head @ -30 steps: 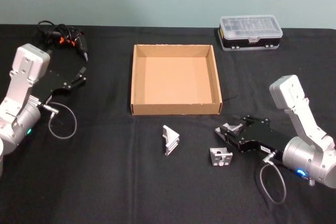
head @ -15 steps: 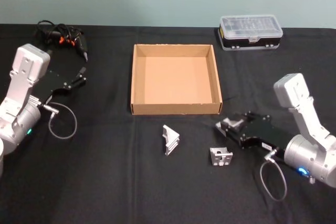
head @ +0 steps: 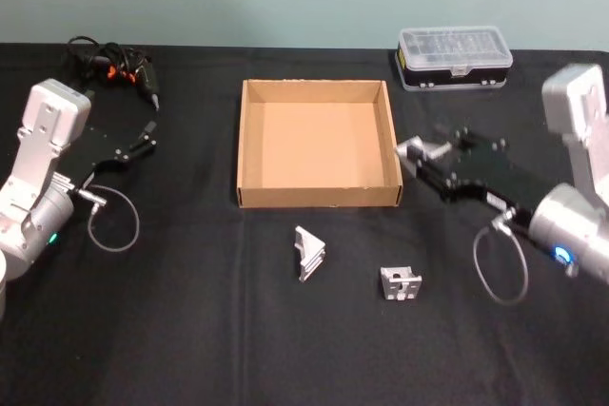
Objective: Use one hand to pick up the angle iron from the table and place it into the box.
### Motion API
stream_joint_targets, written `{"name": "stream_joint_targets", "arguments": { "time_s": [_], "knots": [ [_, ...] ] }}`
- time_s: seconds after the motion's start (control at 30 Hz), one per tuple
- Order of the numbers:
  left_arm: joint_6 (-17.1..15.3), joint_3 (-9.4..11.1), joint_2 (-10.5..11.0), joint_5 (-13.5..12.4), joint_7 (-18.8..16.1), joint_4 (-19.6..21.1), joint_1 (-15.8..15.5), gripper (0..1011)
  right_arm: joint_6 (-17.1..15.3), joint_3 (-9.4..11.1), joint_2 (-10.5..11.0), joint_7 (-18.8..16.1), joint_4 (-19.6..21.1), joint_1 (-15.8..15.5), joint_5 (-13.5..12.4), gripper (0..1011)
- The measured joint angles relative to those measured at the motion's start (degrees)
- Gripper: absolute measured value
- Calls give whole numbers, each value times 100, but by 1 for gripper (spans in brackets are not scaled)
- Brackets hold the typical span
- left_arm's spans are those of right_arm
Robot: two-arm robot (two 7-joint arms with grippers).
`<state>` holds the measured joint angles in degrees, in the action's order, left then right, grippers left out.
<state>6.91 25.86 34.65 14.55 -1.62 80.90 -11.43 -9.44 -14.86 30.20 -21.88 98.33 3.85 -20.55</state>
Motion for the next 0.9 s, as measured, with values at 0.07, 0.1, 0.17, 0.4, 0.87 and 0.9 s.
{"name": "stream_joint_targets", "arguments": {
  "time_s": [0.07,0.1,0.17,0.4,0.87,0.9],
  "knots": [
    [0,0,0,0,0,0,0,1000,-74,-16,-51,-9,-69,163,-26,453],
    [0,0,0,0,0,0,0,1000,-144,-48,-104,-10,-168,327,-33,452],
    [0,0,0,0,0,0,0,1000,-219,-97,-165,-7,-293,517,-35,453],
    [0,0,0,0,0,0,0,1000,-457,-412,-405,-62,-957,1340,66,453],
    [0,0,0,0,0,0,0,1000,-608,-1082,-850,-253,-2063,2374,489,453],
    [0,0,0,0,0,0,0,1000,-623,-1121,-871,-254,-2121,2416,526,452]
  ]
}}
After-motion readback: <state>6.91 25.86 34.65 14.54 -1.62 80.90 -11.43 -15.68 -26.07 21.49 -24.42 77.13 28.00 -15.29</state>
